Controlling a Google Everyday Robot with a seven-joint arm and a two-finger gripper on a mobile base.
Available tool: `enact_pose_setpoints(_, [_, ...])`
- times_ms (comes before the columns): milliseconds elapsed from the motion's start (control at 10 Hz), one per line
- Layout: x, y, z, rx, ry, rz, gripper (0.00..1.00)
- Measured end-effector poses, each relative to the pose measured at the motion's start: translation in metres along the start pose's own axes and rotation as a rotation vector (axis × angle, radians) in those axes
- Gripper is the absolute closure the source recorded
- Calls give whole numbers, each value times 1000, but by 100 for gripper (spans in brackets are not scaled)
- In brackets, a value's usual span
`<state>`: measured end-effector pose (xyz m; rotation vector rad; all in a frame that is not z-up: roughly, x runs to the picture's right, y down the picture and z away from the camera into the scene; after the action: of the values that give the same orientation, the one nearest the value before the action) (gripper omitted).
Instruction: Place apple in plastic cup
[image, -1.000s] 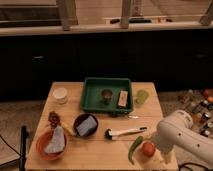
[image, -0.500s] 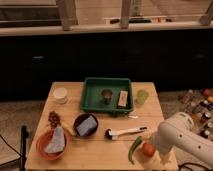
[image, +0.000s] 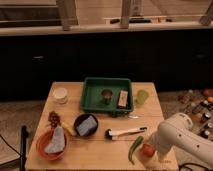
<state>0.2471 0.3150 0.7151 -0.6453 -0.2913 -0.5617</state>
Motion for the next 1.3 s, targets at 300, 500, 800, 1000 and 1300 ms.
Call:
enact_pose_setpoints(300, [1,-1,4,3,-10,0,81])
enact_pose_setpoints(500, [1,-4,4,4,-11,-8,99])
enact_pose_setpoints(800, [1,-4,4,3,-11,-8,100])
enact_pose_setpoints(1000, [9,-6,-7,6,6,-11,100])
enact_pose_setpoints(1300, [26,-22,-41,32,42,-13,100])
